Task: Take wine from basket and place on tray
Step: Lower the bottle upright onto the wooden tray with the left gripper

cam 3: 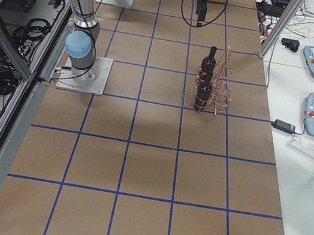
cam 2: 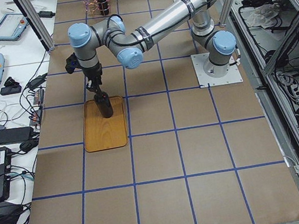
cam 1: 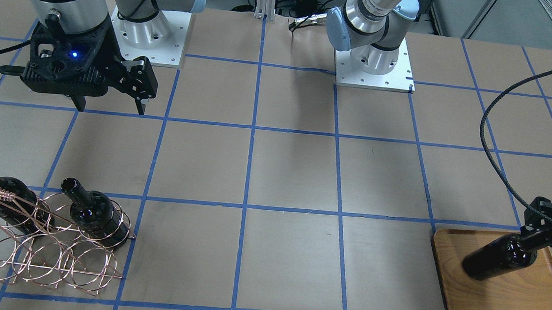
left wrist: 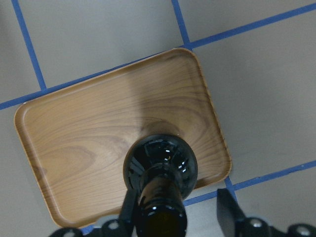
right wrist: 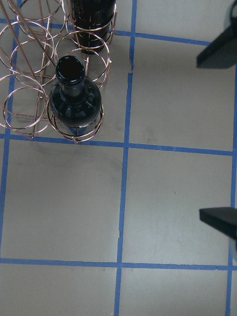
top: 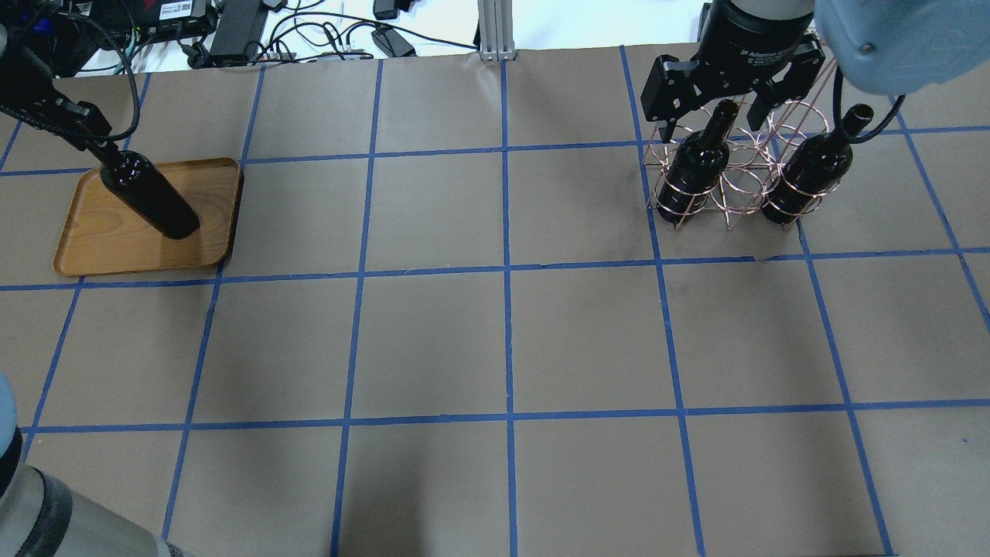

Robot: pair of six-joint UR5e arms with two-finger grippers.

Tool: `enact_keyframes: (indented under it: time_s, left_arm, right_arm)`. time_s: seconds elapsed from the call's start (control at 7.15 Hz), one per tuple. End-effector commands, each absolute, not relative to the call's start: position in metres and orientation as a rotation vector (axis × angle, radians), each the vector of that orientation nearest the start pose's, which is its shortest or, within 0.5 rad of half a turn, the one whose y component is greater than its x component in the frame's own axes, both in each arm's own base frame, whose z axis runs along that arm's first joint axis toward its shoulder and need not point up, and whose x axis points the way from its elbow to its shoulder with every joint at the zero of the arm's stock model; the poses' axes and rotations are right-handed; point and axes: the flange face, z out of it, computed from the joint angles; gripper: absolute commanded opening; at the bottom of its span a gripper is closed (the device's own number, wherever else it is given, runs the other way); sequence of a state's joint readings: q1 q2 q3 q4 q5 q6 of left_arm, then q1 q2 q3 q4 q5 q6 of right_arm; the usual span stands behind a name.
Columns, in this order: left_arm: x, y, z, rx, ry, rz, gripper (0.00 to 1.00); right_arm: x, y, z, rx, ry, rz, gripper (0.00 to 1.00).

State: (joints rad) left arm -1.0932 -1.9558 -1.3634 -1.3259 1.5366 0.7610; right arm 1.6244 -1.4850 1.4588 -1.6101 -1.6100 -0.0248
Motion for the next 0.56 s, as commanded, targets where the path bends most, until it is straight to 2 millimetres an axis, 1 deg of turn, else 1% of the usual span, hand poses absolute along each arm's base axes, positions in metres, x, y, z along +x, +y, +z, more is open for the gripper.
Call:
enact_keyframes:
  time_s: [0.0,0.14,0.28,0.42]
  left_arm:
    - [0.177,-0.632,0.412,0.426,3.100,-0.125,1.00]
    - [0.177,-0.620,0.425,0.409,3.125,-0.106,1.00]
    - [0.177,-0.611,0.450,0.392,3.096,-0.145,1.00]
    - [0.168,-0.596,0.476,0.322,3.090,-0.163,1.00]
  right_arm:
    - [0.158,-0.527,0.503,-0.125,3.176,-0.108,1.00]
    - [0.158,-0.527,0.504,-0.125,3.175,-0.108,1.00]
    - [0.158,-0.527,0.504,-0.125,3.176,-0.111,1.00]
    - [0.158,-0.527,0.503,-0.125,3.176,-0.106,1.00]
